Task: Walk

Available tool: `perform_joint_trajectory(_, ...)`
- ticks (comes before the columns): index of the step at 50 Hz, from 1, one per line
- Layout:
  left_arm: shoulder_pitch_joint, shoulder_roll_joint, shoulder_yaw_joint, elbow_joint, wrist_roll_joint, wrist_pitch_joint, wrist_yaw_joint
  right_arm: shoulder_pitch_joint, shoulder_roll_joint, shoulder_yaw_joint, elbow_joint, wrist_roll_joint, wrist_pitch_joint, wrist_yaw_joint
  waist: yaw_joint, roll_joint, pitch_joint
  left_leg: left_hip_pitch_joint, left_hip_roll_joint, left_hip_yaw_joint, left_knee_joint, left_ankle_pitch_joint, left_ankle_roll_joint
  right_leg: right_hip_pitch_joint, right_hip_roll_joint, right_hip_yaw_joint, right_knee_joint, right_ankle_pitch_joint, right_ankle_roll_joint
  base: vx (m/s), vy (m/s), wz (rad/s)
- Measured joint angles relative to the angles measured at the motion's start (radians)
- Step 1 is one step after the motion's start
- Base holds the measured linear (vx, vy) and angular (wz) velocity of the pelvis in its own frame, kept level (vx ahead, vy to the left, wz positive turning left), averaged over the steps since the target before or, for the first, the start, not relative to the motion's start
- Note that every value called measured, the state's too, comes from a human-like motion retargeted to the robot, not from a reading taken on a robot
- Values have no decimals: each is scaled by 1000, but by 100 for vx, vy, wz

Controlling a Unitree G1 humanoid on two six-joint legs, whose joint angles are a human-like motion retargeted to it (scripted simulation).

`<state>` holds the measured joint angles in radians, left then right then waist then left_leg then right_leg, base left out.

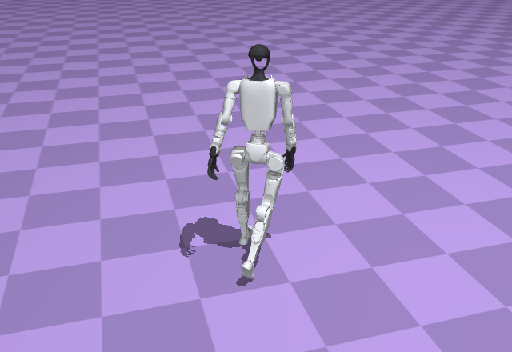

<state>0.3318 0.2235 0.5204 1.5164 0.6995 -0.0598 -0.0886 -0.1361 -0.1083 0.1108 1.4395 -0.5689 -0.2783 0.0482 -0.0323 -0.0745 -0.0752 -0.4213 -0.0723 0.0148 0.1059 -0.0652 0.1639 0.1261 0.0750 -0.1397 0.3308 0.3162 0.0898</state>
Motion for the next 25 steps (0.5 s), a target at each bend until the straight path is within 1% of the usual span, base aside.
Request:
perform_joint_trajectory(2, -46, 8, -24, 7, -12, 3, 3, 32, -10, 6, 16, 14, -2, 1, -19, 34, 18, 47, 37, -14, 35, -62, -41, -67, 27, 2, 180, 50, 37, 67, 13, -22)
perform_joint_trajectory(3, -72, 13, -40, 7, -16, 3, 3, 46, -17, 8, 25, 21, -1, 7, -24, 56, 18, 70, 61, -4, 42, -85, -55, -110, 28, -11, 269, 23, 47, 81, 18, -31)
perform_joint_trajectory(4, -99, 16, -55, 6, -16, 1, 2, 65, -24, 6, 30, 18, 2, 12, -25, 74, 9, 88, 85, 6, 47, -104, -69, -158, 26, -21, 344, -36, 22, 87, 20, -46)
perform_joint_trajectory(5, -126, 19, -70, 3, -14, 0, 0, 86, -31, 2, 33, 11, 6, 17, -24, 92, -3, 103, 108, 17, 50, -120, -84, -208, 24, -30, 413, -111, -21, 76, 17, -43)
perform_joint_trajectory(6, -162, 22, -88, 0, -11, -2, -2, 111, -39, -10, 30, 1, 10, 16, -28, 102, -10, 117, 115, 16, 50, -132, -95, -255, 17, -38, 446, -150, -34, 68, 15, -25)
perform_joint_trajectory(7, -201, 26, -106, -5, -8, -4, -5, 134, -46, -22, 28, -6, 12, 14, -35, 110, -12, 132, 121, 14, 47, -141, -105, -300, 13, -42, 469, -183, -32, 62, 15, 11)
perform_joint_trajectory(9, -287, 35, -143, -22, -5, -15, -8, 172, -62, -46, 31, -2, 12, 11, -60, 125, 1, 174, 131, 9, 32, -146, -118, -373, 14, -30, 458, -227, 24, 61, 14, 47)
perform_joint_trajectory(10, -326, 37, -159, -35, -4, -23, -8, 190, -71, -54, 36, 7, 10, 12, -76, 134, 10, 198, 134, 3, 20, -147, -122, -406, 13, -23, 437, -247, 49, 55, 11, 48)
perform_joint_trajectory(12, -402, 35, -184, -65, -12, -46, -6, 219, -92, -68, 50, 15, 13, 18, -91, 130, 16, 251, 132, 17, -10, -151, -138, -460, -29, -4, 342, -284, 101, 57, 11, 27)
perform_joint_trajectory(15, -503, 27, -217, -111, -36, -86, -7, 256, -121, -94, 71, -2, 29, 22, -122, 105, 24, 338, 107, 45, -44, -168, -166, -516, -127, -11, 126, -309, 158, 65, 6, 24)
perform_joint_trajectory(17, -559, 34, -228, -141, -50, -109, -16, 261, -129, -102, 89, -11, 44, 23, -128, 85, 36, 389, 128, 63, -50, -186, -217, -541, -123, -5, -63, -292, 172, 55, -34, -10)
perform_joint_trajectory(20, -621, 39, -240, -183, -71, -138, -23, 252, -139, -118, 118, -20, 63, 23, -134, 65, 51, 458, 165, 80, -48, -209, -306, -604, -121, -51, -255, -346, 172, 68, -40, -16)
perform_joint_trajectory(23, -644, 22, -249, -204, -90, -160, -2, 245, -143, -141, 134, -25, 72, 26, -153, 81, 45, 491, 195, 61, -36, -197, -393, -653, -91, -104, -372, -391, 172, 67, -24, 17)
perform_joint_trajectory(25, -645, 4, -253, -196, -100, -171, 12, 242, -143, -151, 136, -20, 73, 28, -166, 90, 35, 507, 173, 49, -17, -164, -423, -664, -96, -154, -379, -393, 172, 82, 23, 25)
